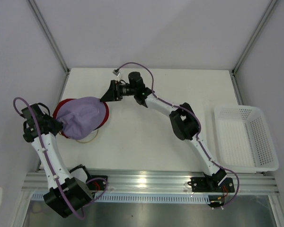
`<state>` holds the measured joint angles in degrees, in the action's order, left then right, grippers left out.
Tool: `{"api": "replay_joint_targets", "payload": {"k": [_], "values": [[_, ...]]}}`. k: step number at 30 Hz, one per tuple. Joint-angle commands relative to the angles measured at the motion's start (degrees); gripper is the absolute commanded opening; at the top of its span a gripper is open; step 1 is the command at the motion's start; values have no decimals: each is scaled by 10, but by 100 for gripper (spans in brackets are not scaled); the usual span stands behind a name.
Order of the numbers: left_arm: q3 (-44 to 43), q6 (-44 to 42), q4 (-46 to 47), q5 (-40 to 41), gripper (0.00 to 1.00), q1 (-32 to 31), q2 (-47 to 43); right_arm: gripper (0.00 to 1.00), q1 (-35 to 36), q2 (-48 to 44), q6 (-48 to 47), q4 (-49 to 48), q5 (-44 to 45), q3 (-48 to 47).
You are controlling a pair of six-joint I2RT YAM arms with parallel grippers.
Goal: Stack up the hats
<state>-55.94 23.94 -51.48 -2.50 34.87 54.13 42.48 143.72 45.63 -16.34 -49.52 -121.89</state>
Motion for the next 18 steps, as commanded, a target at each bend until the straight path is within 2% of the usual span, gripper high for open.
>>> {"api": "replay_joint_targets", "payload": {"k": [1, 8, 11, 17, 18], "values": [[-7, -7, -11, 12, 4, 8, 8, 69, 11, -13, 7, -40, -22, -28], [-2, -7, -8, 7, 4, 8, 7, 66, 21, -16, 9, -50, -27, -12], [-3, -7, -6, 5, 4, 8, 9, 61, 25, -8, 28, -70, -40, -15], [-4, -7, -5, 4, 4, 8, 11, 35, 36, -5, 49, -81, -55, -2], [-3, -7, -5, 4, 4, 8, 11, 25, 37, -6, 48, -79, -54, 2]]}}
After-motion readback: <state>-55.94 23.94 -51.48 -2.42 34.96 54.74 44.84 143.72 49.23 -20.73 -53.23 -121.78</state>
